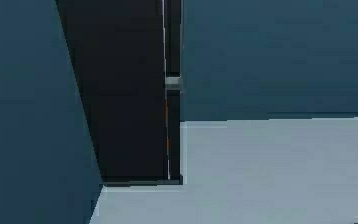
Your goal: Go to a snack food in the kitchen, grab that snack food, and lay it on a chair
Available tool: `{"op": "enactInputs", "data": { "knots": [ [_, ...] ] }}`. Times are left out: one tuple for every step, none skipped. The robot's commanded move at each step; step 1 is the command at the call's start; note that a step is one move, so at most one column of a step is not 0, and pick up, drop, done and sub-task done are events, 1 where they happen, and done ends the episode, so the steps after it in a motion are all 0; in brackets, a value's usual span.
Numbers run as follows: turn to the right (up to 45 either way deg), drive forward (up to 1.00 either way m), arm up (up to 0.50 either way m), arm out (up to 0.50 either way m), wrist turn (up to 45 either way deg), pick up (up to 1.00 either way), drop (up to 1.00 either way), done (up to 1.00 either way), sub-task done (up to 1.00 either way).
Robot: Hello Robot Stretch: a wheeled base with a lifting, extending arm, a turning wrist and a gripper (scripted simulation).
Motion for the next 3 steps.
{"op": "enactInputs", "data": {
  "knots": [
    [27.0, 0.00, 0.00, 0.00, 0.0, 0.00, 0.00, 0.00, 0.00],
    [0.0, 0.00, 0.00, 0.32, 0.0, 0.00, 0.00, 0.00, 0.00],
    [0.0, 0.00, 0.00, 0.00, 45.0, 0.00, 0.00, 0.00, 0.00]
  ]
}}
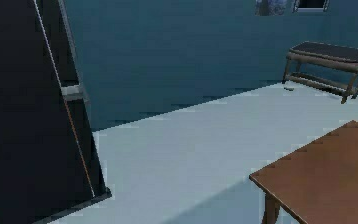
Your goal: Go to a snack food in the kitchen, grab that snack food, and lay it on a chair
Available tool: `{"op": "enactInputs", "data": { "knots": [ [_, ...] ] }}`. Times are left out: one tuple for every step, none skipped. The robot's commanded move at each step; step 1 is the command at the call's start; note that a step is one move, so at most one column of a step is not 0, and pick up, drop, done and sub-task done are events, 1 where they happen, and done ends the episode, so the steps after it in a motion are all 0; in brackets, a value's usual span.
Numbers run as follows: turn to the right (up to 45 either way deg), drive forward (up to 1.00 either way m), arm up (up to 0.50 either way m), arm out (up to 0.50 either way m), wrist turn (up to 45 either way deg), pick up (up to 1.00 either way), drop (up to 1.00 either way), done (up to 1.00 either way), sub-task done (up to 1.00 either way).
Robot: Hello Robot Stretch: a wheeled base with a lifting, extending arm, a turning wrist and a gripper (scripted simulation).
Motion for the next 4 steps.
{"op": "enactInputs", "data": {
  "knots": [
    [0.0, 0.00, 0.00, 0.00, 45.0, 0.00, 0.00, 0.00, 0.00],
    [0.0, 0.00, 0.00, 0.00, 45.0, 0.00, 0.00, 0.00, 0.00],
    [0.0, 0.00, 0.00, 0.00, 6.0, 0.00, 0.00, 0.00, 0.00],
    [0.0, 0.00, -0.34, 0.00, 0.0, 0.00, 0.00, 0.00, 0.00]
  ]
}}
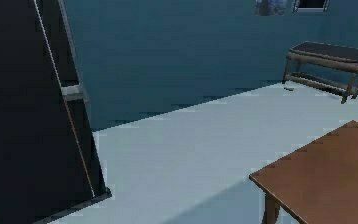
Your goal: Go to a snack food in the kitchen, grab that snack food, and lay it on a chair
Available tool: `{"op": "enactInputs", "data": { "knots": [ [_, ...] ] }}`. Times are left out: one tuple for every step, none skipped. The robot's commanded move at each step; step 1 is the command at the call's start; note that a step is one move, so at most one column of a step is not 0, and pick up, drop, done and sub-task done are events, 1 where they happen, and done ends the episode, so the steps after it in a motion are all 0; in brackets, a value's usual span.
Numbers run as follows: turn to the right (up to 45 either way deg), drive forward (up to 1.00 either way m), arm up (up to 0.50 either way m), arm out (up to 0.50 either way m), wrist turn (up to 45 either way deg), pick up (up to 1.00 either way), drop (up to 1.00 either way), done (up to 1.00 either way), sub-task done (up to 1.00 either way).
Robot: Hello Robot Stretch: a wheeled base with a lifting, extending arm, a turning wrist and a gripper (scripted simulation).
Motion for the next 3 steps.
{"op": "enactInputs", "data": {
  "knots": [
    [0.0, 0.00, -0.50, 0.00, 0.0, 0.00, 0.00, 0.00, 0.00],
    [0.0, 0.00, 0.00, 0.00, 0.0, 0.00, 1.00, 0.00, 0.00],
    [0.0, 0.00, 0.00, -0.10, 0.0, 0.00, 0.00, 0.00, 0.00]
  ]
}}
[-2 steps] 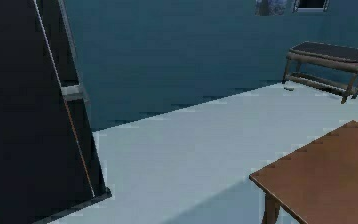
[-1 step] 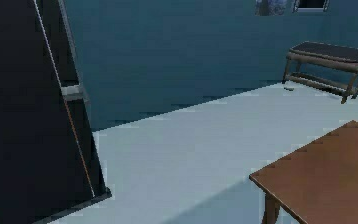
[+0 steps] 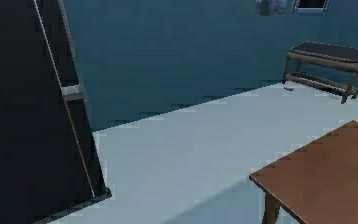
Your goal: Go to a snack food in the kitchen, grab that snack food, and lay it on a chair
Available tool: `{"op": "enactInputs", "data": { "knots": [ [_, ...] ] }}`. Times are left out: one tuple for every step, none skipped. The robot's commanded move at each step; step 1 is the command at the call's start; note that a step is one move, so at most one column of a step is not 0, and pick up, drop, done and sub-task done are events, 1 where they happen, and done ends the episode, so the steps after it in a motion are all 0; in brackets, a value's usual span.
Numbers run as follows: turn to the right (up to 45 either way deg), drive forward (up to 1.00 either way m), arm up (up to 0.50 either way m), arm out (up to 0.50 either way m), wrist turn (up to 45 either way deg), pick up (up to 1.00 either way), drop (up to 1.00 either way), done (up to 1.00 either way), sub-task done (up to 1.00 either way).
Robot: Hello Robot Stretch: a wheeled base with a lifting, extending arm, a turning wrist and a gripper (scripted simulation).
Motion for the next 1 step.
{"op": "enactInputs", "data": {
  "knots": [
    [0.0, 0.00, 0.00, 0.00, 0.0, 0.00, 0.00, 1.00, 0.00]
  ]
}}
